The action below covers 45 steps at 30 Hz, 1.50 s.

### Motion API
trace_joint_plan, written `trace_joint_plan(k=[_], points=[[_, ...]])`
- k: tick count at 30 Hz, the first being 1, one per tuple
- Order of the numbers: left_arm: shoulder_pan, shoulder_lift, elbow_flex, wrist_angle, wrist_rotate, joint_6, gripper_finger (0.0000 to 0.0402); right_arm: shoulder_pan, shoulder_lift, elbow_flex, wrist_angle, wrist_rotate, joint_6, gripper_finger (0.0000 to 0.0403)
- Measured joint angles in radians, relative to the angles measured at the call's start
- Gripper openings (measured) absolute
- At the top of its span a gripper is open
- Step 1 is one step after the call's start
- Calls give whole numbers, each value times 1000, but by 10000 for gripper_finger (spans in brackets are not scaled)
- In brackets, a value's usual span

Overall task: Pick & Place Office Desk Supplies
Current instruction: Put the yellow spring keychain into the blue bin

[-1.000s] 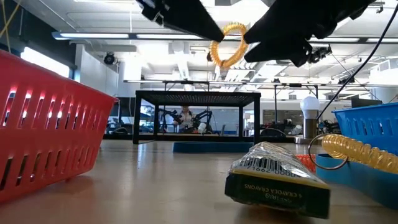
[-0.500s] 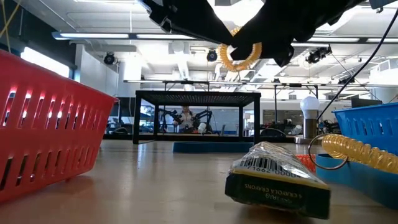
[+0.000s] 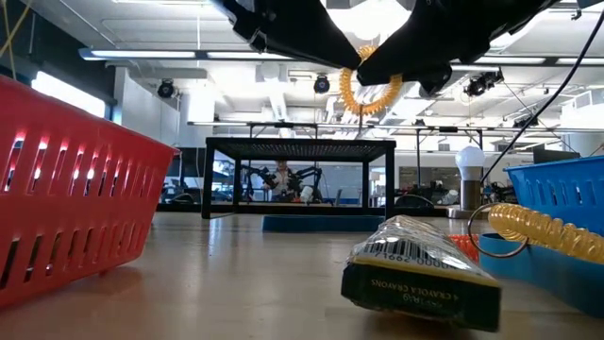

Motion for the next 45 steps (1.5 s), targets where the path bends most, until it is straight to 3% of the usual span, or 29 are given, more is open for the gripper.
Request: trace_joint_plan(k=[7, 11, 17, 23, 33, 40, 45], points=[[0, 0, 0, 48, 1, -41, 82, 7, 0, 0, -26, -9, 2, 13], [-5, 0, 0, 71, 58, -41, 130, 23, 0, 0, -28, -10, -4, 12], [-19, 0, 0, 81, 117, -44, 178, 118, -32, 0, -53, 29, -56, 12], [-39, 0, 0, 105, 117, -68, 183, 232, -105, 0, -208, 42, -11, 11], [-48, 0, 0, 98, 118, -70, 183, 343, -137, 1, -631, 34, 433, 13], [-48, 0, -1, 43, 117, -71, 183, 421, -137, 0, -687, 33, 562, 13], [-48, 0, -1, 32, 118, -114, 183, 445, -135, 0, -718, -24, 691, 29]])
